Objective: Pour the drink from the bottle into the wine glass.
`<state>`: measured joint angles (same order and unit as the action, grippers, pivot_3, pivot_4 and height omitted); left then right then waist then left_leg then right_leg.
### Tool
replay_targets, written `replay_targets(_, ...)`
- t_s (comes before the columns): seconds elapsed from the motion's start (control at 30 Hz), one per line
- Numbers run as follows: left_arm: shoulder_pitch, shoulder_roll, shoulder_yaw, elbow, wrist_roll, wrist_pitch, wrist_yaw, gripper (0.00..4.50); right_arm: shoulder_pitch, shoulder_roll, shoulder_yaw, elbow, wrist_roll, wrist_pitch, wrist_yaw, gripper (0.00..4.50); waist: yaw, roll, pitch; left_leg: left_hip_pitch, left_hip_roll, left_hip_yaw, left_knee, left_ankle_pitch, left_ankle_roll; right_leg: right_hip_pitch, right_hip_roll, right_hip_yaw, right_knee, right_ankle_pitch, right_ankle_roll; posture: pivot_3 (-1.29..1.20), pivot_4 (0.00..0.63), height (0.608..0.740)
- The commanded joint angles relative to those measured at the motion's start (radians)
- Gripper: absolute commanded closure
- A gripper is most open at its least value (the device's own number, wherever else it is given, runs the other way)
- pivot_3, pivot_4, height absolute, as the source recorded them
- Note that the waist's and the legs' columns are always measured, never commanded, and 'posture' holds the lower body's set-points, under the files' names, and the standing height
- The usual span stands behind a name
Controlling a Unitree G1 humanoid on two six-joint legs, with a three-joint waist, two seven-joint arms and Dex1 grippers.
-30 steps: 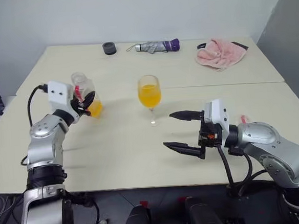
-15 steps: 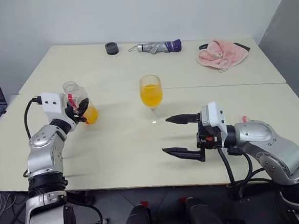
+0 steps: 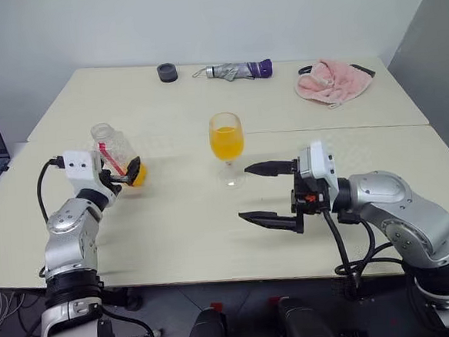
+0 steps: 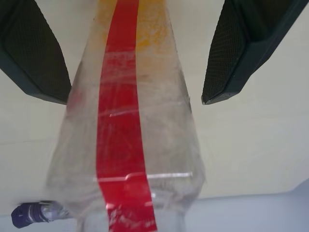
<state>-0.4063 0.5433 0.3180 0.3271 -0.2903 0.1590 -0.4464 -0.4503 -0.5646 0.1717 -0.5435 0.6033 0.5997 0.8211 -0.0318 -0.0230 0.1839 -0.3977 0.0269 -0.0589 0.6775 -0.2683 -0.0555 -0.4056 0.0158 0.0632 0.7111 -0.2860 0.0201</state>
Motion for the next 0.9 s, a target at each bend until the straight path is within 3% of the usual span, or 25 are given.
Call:
replay_targets(0.03, 0.01, -0.003, 0.017, -0.057, -0.006, -0.024, 0.009, 0.04, -0.023, 0.01, -0.029, -0.003, 0.002, -0.007, -0.012, 0.0, 0.0, 0.0, 0.0, 0.0, 0.0, 0.0, 0.0, 0.0, 0.0, 0.0, 0.0, 0.0, 0.0, 0.0, 0.0, 0.0, 0.15, 0.74)
replay_targets(0.5, 0.07, -0.01, 0.013, -0.157, 0.002, -0.031, 0.017, 0.04, 0.016, 0.027, -0.071, 0.008, -0.008, -0.033, -0.049, 0.0, 0.0, 0.0, 0.0, 0.0, 0.0, 0.0, -0.001, 0.0, 0.0, 0.0, 0.0, 0.0, -0.001, 0.0, 0.0, 0.0, 0.15, 0.74)
replay_targets(0.67, 0.142, -0.002, 0.025, -0.247, 0.003, 0.004, 0.038, 0.04, 0.158, -0.023, -0.055, 0.005, -0.131, -0.14, -0.055, 0.0, 0.0, 0.0, 0.0, -0.001, 0.001, 0.0, -0.002, 0.0, 0.0, 0.0, 0.0, 0.0, -0.004, 0.0, 0.0, 0.0, 0.15, 0.74)
replay_targets(0.9, 0.29, -0.02, 0.055, -0.423, -0.017, 0.055, 0.077, 0.04, 0.362, 0.093, -0.114, 0.083, -0.22, -0.299, -0.178, 0.0, 0.0, 0.0, 0.0, 0.0, 0.002, 0.002, -0.004, 0.0, 0.0, 0.0, 0.0, 0.002, -0.005, 0.0, 0.001, 0.0, 0.15, 0.74)
